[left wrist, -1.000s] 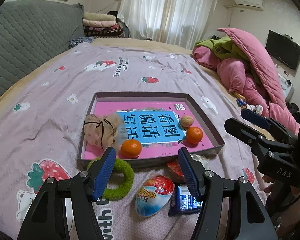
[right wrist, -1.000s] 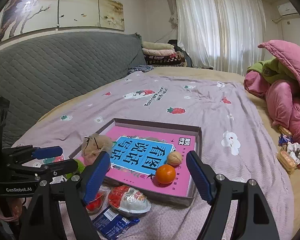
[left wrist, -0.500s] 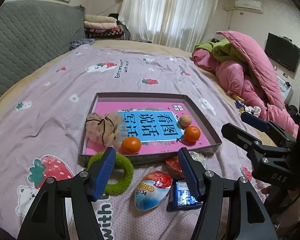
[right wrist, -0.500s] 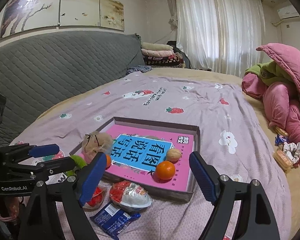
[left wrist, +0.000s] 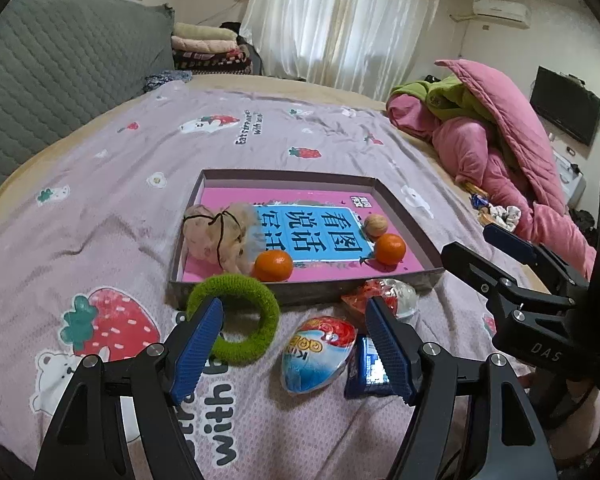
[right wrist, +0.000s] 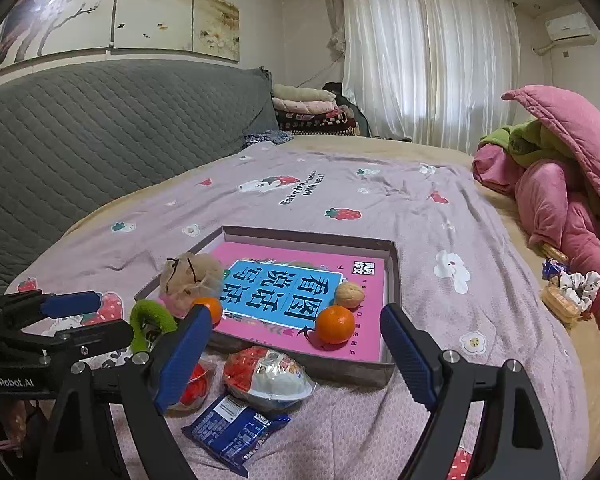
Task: Organize objects
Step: 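Move the right gripper toward the blue snack packet while the left approaches the Kinder egg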
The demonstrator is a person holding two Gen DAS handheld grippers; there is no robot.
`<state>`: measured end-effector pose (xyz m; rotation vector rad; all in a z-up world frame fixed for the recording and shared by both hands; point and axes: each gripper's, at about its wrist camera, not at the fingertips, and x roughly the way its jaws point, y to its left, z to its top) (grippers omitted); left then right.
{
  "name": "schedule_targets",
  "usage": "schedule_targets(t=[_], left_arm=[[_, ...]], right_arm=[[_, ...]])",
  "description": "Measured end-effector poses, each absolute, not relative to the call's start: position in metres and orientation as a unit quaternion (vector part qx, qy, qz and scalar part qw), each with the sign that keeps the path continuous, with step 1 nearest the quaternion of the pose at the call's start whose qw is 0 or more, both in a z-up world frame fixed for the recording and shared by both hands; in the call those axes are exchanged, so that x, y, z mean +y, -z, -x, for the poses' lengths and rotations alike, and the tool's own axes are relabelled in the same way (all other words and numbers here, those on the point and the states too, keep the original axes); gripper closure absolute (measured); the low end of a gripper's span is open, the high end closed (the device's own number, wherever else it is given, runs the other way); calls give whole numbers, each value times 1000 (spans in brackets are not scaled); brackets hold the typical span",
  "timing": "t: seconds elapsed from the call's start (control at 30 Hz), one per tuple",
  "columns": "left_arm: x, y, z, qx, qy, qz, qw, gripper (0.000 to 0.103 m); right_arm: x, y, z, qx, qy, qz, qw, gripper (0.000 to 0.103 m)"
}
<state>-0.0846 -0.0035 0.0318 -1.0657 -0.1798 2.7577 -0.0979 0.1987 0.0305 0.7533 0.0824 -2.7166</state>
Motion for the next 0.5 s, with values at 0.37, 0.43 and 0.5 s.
schedule_targets(t=[0.37,0.43,0.5], left_arm=[[-4,-27,72,-55,-925,363,98,27],[-4,-27,70,-53,-924,365,100,27],[-3,-26,67,-53,-924,365,101,27]], right_arm=[[197,-5,72,39,944,-288,156,17],[196,0,69,42,941,-296,156,17],[195,6,65,45,939,-303,154,17]])
